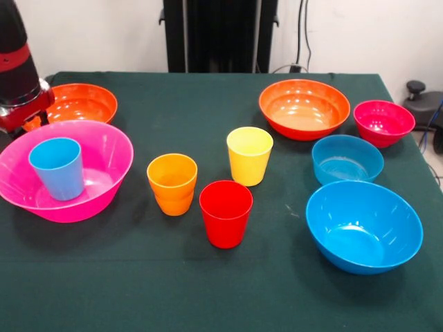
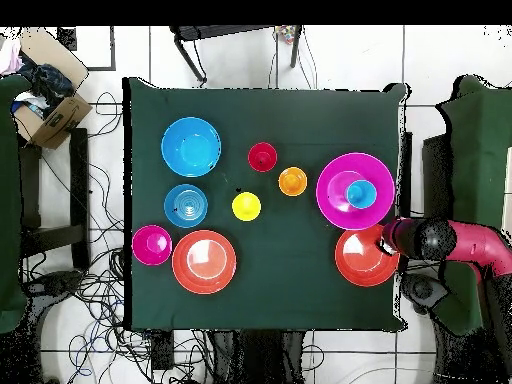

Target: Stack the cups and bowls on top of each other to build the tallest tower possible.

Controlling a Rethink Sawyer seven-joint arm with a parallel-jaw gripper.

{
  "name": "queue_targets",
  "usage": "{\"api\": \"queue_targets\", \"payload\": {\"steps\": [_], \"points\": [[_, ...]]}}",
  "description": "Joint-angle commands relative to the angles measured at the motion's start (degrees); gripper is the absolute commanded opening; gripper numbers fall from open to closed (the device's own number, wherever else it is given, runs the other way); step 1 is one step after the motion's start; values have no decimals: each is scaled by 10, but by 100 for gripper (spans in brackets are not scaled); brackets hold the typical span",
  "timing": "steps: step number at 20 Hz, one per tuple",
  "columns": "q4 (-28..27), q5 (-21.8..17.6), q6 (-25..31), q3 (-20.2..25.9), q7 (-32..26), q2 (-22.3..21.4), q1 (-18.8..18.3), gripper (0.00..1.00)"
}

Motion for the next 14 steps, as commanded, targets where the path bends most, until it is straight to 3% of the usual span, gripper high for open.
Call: {"api": "queue_targets", "payload": {"steps": [1,14], "points": [[26,21,-55,9,-144,-3,-27,100],[40,23,-53,10,-137,-17,-29,100]]}}
